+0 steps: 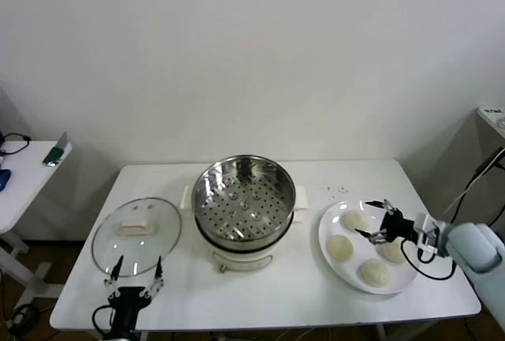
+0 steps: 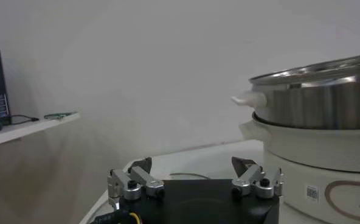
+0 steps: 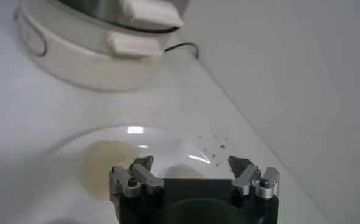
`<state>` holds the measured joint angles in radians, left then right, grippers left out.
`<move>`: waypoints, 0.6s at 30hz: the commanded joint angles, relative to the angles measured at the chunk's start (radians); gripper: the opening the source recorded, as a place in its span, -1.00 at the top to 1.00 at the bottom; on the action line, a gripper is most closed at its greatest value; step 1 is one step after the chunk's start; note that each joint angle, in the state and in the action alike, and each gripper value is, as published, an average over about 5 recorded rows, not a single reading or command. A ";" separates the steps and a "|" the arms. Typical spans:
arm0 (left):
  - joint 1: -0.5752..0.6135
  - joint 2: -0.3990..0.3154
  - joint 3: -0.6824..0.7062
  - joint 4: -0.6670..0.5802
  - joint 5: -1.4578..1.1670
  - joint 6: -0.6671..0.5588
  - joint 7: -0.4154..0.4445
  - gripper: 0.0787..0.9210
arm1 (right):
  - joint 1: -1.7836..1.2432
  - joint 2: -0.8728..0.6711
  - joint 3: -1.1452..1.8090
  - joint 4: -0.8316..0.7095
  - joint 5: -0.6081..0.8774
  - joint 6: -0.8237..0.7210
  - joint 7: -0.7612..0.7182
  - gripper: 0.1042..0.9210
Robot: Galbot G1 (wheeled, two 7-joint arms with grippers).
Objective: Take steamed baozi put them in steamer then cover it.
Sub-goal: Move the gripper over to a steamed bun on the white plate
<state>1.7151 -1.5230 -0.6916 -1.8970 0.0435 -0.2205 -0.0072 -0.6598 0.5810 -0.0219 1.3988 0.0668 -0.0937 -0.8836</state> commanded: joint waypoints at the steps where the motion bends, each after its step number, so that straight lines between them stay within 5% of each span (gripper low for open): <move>1: -0.004 0.002 -0.005 0.013 -0.025 0.006 0.000 -0.77 | 0.502 -0.123 -0.536 -0.159 -0.025 -0.025 -0.191 -0.76; 8: -0.009 0.002 -0.008 0.032 -0.031 0.007 -0.004 -0.77 | 0.805 -0.011 -0.919 -0.299 0.025 -0.022 -0.220 -0.76; 18: -0.031 0.007 -0.017 0.019 -0.027 0.030 -0.004 -0.77 | 0.842 0.168 -1.004 -0.469 0.001 -0.010 -0.221 -0.76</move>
<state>1.6880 -1.5166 -0.7082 -1.8809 0.0212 -0.1976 -0.0117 0.0140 0.6831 -0.8399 1.0445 0.0681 -0.0995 -1.0596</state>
